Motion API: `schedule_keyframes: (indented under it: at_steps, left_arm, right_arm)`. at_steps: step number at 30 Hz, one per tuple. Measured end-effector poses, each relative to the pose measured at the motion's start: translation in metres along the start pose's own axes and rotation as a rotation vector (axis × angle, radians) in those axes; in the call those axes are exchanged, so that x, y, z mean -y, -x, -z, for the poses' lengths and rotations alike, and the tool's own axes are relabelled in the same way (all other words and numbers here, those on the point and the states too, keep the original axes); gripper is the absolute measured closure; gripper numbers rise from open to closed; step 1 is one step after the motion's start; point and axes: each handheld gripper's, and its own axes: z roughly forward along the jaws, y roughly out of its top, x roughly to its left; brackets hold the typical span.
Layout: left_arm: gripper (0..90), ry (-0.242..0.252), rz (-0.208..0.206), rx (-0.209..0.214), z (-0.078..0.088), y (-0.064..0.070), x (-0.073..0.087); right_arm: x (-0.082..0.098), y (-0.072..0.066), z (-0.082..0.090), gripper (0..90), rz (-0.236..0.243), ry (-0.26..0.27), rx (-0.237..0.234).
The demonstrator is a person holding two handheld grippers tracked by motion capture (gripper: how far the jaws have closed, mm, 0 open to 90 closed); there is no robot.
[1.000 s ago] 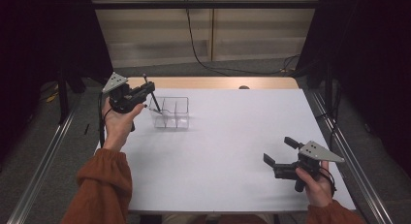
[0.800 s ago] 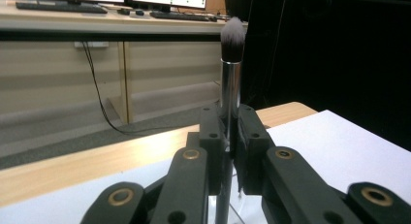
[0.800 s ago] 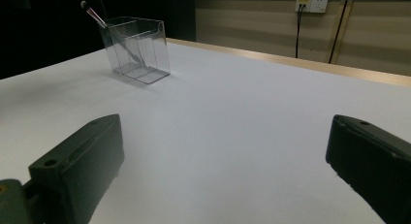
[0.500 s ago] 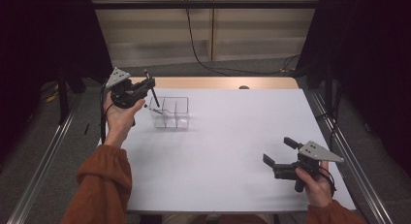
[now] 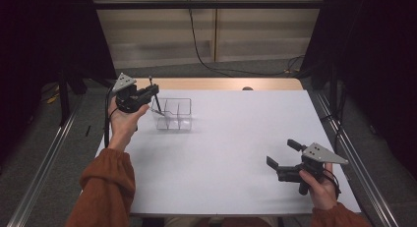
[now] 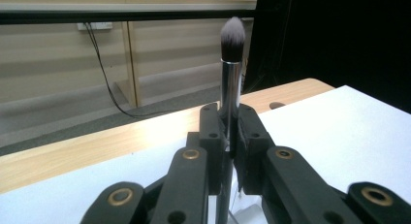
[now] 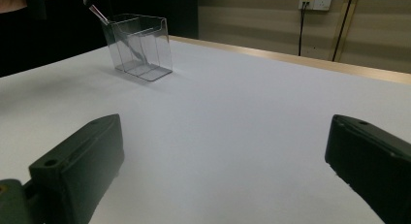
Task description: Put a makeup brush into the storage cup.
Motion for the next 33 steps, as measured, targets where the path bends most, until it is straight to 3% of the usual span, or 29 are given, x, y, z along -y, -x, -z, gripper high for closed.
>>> schedule_keyframes:
  at_steps: [33]
  left_arm:
    - [81.1,-0.064,0.001,0.003,-0.011,0.000,0.016]
  right_arm:
    - [0.000,0.000,-0.001,0.0,0.001,-0.005,-0.003]
